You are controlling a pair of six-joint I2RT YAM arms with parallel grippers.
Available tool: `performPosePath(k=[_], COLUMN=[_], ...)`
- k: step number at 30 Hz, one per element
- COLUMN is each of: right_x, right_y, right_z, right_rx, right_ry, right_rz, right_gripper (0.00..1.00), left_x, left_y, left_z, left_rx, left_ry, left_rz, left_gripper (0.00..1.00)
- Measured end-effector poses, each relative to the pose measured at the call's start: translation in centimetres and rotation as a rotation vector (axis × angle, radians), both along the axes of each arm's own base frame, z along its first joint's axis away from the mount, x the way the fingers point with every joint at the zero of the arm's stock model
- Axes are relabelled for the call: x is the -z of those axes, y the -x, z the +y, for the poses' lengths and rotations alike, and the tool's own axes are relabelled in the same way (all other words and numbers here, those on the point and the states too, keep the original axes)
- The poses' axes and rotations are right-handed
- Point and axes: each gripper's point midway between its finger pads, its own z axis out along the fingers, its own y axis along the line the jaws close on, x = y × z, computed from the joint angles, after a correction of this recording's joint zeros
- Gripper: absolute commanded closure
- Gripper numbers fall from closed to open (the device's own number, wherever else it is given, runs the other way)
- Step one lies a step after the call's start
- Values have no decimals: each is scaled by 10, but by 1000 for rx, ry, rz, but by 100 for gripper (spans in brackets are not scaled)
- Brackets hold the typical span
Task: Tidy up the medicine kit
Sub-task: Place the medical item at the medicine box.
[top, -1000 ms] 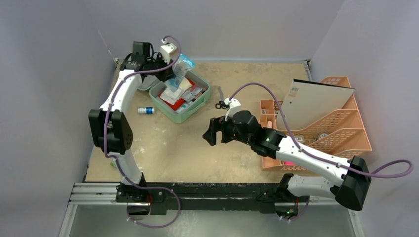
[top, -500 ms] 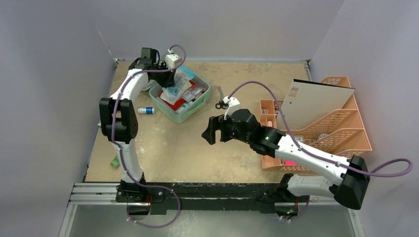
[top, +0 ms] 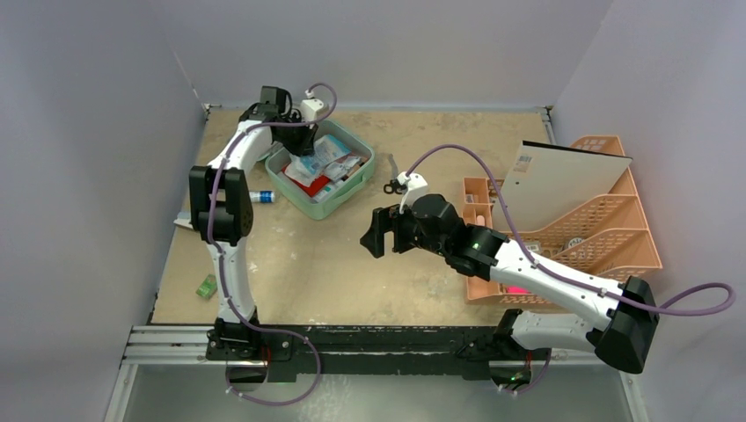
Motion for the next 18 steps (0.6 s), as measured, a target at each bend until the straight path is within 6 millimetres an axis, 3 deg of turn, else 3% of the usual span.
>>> performPosePath(k=[4,8,18], right_x=[0,0,-9], right_y=[0,0,1], right_z=[0,0,-2], right_rx=[-2,-3,1], right_ry=[2,3,-17], right_rz=[-3,-4,-20], right_gripper=[1,1,1], left_x=[-2,-4,-3], left_y=[-1,-1,-8], left_z=[-3,-7,-13], left_rx=[6,14,-3], left_ry=[-10,0,44], left_rz=[-6,-9,-43], left_gripper=[74,73,93])
